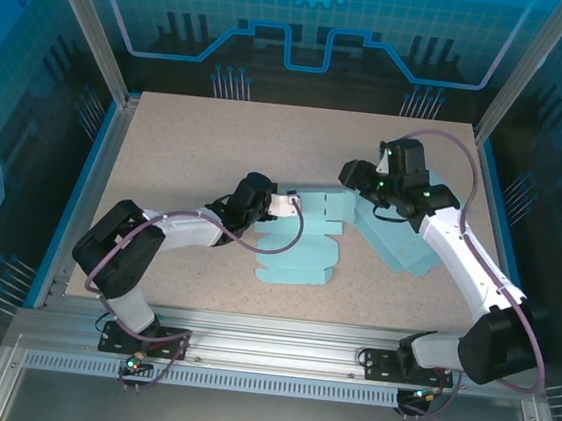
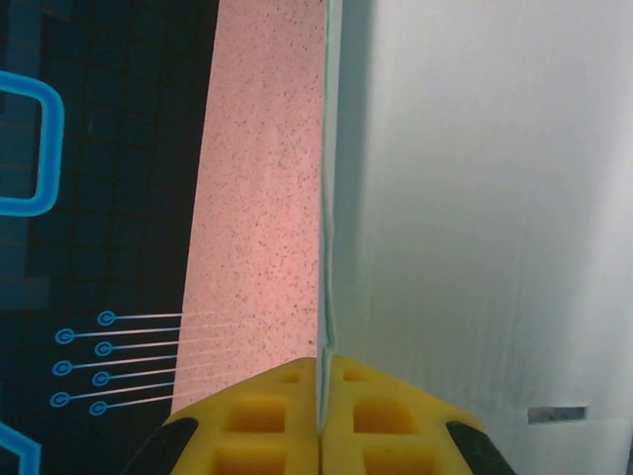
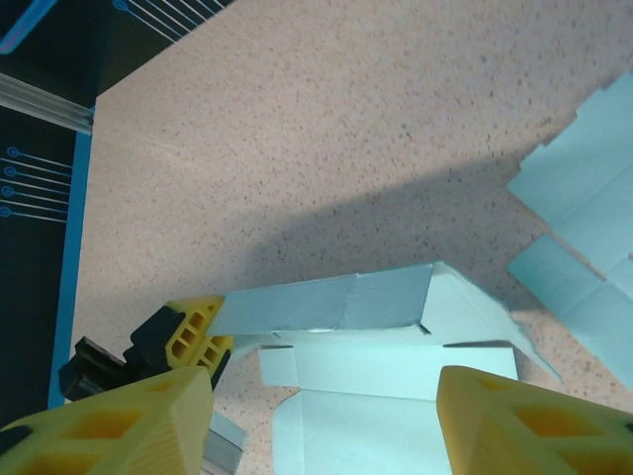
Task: Fold the paper box
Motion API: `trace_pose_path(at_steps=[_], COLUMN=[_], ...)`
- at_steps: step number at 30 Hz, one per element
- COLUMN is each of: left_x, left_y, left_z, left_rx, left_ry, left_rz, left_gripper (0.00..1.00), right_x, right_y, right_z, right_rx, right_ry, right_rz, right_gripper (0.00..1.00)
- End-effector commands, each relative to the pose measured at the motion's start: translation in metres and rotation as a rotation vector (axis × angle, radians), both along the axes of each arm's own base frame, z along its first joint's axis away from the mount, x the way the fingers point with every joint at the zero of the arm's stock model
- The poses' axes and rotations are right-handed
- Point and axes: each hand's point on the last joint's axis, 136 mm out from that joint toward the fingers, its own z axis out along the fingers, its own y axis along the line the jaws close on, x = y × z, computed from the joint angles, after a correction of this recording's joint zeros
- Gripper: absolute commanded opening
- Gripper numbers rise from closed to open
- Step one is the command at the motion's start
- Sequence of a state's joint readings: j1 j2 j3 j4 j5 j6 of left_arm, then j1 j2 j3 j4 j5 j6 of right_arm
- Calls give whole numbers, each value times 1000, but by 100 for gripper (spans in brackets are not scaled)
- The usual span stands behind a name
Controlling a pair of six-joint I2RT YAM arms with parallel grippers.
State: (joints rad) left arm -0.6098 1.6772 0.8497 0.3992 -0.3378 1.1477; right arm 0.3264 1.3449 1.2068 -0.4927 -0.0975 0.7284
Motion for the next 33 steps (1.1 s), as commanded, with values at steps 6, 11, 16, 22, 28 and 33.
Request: trace_pose_path(at_steps=[6, 11, 16, 22, 28, 33], left_x=[11, 13, 15, 18, 23, 24], left_y=[-2, -4, -3, -2, -1, 0], left_z=[10, 14, 15, 10, 8, 11], left_rx=[44, 53, 57, 69, 77, 68], left_ry=[-139, -176, -181, -179, -191, -200], left_rz=[29, 31, 41, 56, 75, 86], left_gripper=[0, 0, 0, 0, 0, 0], right_x=[21, 41, 43, 34, 29, 30], right_y=[29, 45, 55, 64, 67, 70], right_z=[-20, -37, -58, -82, -92, -99], right_rx=[-59, -63, -32, 12, 27, 57], right_ry=[66, 110, 169, 224, 241, 249], right_rz=[144, 186, 194, 193, 179, 171], right_gripper=[70, 70, 69, 68, 68, 67])
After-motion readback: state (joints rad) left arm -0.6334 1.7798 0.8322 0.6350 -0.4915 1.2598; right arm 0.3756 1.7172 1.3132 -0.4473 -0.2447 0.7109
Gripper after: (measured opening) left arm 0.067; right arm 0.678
